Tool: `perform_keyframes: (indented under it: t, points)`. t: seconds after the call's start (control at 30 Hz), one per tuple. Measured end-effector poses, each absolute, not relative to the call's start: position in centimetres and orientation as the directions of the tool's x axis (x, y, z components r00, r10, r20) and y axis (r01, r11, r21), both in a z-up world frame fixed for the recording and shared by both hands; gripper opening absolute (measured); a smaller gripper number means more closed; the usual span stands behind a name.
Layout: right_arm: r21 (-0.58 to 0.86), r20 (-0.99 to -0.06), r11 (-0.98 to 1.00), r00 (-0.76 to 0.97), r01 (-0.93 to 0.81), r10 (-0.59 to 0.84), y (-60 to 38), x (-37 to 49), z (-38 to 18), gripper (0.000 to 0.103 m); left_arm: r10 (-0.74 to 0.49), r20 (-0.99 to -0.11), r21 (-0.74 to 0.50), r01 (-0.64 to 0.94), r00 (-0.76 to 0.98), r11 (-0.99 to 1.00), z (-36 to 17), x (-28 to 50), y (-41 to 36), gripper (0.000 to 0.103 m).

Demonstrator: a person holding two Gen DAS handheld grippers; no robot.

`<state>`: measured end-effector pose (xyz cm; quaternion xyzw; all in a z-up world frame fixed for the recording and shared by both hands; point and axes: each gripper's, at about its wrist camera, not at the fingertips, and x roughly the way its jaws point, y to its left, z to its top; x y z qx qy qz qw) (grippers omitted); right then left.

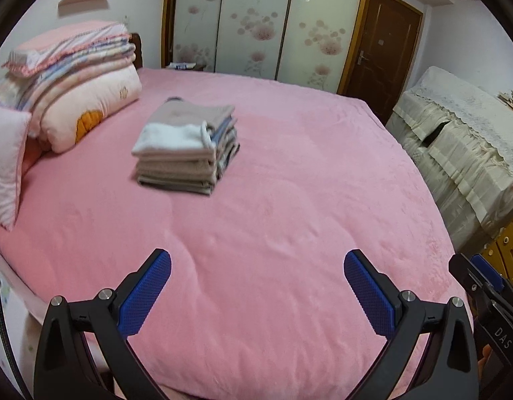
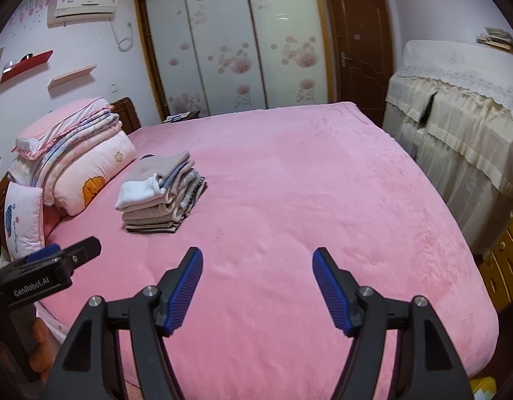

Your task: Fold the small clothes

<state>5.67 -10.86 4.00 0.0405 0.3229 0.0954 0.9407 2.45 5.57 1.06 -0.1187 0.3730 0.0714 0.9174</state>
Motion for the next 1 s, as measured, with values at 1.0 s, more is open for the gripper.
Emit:
perform_keyframes:
  t: [1.0]
  points:
    - [0.07, -0.636, 0.985, 0.754, -0.157, 0.165, -11.9, 1.8, 2.2, 0.074, 0.037, -0.742, -0.072, -0.134, 0.67, 0.988, -0.3, -0.7, -0.1, 0.103]
